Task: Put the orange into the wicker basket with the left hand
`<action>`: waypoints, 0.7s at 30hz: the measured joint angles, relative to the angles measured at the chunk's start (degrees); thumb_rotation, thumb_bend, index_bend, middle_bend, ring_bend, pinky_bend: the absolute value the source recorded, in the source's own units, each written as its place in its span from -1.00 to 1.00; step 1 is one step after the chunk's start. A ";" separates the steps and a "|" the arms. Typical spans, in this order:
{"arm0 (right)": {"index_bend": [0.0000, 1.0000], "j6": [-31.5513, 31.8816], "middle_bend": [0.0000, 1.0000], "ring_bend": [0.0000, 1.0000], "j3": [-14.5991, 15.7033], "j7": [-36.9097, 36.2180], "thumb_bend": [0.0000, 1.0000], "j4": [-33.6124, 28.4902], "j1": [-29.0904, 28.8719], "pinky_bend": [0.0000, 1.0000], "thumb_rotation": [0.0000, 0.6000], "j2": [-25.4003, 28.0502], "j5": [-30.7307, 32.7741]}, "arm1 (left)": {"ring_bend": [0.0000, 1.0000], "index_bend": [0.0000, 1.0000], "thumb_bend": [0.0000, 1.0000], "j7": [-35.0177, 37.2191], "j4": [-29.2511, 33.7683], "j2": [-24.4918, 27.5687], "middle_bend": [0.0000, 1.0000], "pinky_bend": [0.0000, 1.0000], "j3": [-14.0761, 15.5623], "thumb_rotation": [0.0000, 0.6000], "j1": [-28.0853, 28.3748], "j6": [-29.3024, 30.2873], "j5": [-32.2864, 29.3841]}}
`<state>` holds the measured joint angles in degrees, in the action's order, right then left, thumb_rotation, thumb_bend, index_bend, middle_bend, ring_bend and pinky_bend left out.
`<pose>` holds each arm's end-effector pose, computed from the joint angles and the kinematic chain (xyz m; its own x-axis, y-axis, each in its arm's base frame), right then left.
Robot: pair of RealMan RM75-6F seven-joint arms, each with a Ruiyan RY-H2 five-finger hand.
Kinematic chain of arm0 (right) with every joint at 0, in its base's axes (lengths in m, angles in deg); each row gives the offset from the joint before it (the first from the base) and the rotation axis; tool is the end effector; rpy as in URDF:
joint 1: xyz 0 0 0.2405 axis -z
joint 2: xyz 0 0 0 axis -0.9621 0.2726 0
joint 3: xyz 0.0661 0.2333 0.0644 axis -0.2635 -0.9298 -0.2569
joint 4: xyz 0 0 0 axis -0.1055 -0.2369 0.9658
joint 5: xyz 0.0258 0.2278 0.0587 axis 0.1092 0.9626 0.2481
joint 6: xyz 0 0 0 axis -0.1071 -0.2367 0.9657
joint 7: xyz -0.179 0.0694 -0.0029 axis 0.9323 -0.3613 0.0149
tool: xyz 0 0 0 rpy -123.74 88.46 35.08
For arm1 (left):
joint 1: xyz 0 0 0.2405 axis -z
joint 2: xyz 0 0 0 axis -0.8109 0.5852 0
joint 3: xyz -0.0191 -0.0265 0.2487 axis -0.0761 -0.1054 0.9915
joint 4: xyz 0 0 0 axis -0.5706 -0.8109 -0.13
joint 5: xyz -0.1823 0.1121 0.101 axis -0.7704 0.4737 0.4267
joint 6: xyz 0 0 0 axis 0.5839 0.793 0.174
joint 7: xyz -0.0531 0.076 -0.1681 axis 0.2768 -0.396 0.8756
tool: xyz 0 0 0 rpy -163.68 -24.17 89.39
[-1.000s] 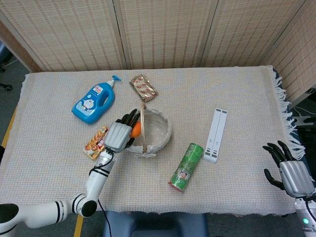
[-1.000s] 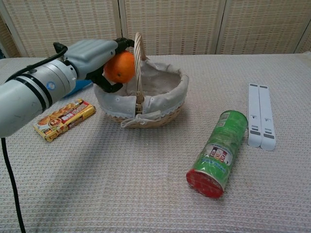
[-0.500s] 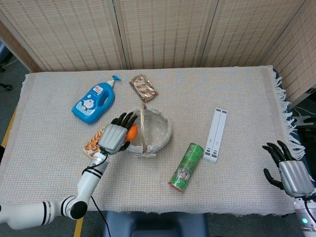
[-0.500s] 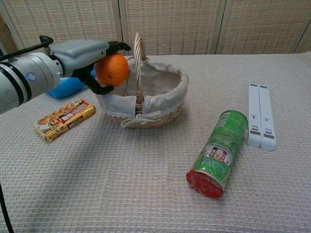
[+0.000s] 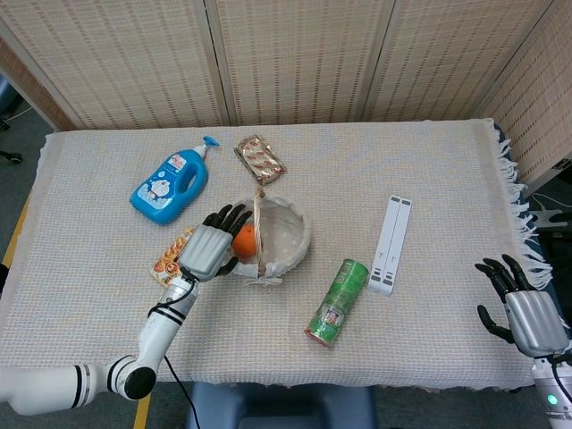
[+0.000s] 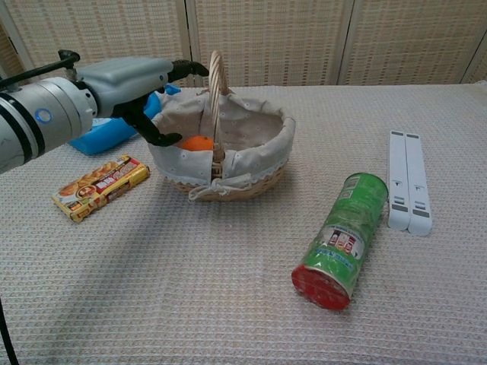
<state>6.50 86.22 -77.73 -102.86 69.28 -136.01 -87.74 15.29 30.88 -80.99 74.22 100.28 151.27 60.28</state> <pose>-0.3167 -0.2256 0.1339 0.4045 -0.0668 0.9121 -0.9145 -0.0400 0.4027 -0.0594 0.3867 -0.0335 0.4989 0.0907 0.8619 0.8098 -0.4032 -0.4263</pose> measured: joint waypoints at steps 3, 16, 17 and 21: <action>-0.69 0.08 -0.78 -0.97 -0.01 -0.27 -0.41 -0.03 0.03 -0.08 1.00 0.12 -0.01 | -1.00 -1.00 -0.35 -1.12 -0.14 1.65 -1.00 -0.63 0.85 1.00 -0.66 0.76 -0.78; -0.69 -0.80 -0.78 -0.97 0.12 0.66 -0.41 0.29 -0.50 -0.08 1.00 -0.36 -0.30 | -1.00 -1.00 -0.35 -1.54 -0.33 11.22 -1.00 -0.61 10.19 1.00 -8.45 4.59 -0.53; -0.69 -0.97 -0.78 -0.97 0.21 1.17 -0.40 0.31 -0.56 -0.08 1.00 -0.54 -0.34 | -1.00 -1.00 -0.35 0.58 -0.65 11.79 -1.00 -0.61 11.62 1.00 -10.28 5.64 1.45; -0.69 -1.62 -0.78 -0.97 0.73 2.52 -0.40 0.24 -0.73 -0.08 1.00 -1.12 -0.52 | -1.00 -1.00 -0.35 9.29 -2.62 13.13 -1.00 -0.60 16.24 1.00 -17.14 9.89 10.54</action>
<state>4.88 86.94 -75.21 -102.62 68.56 -137.13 -88.26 24.58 28.25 -67.86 90.45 83.14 161.16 70.82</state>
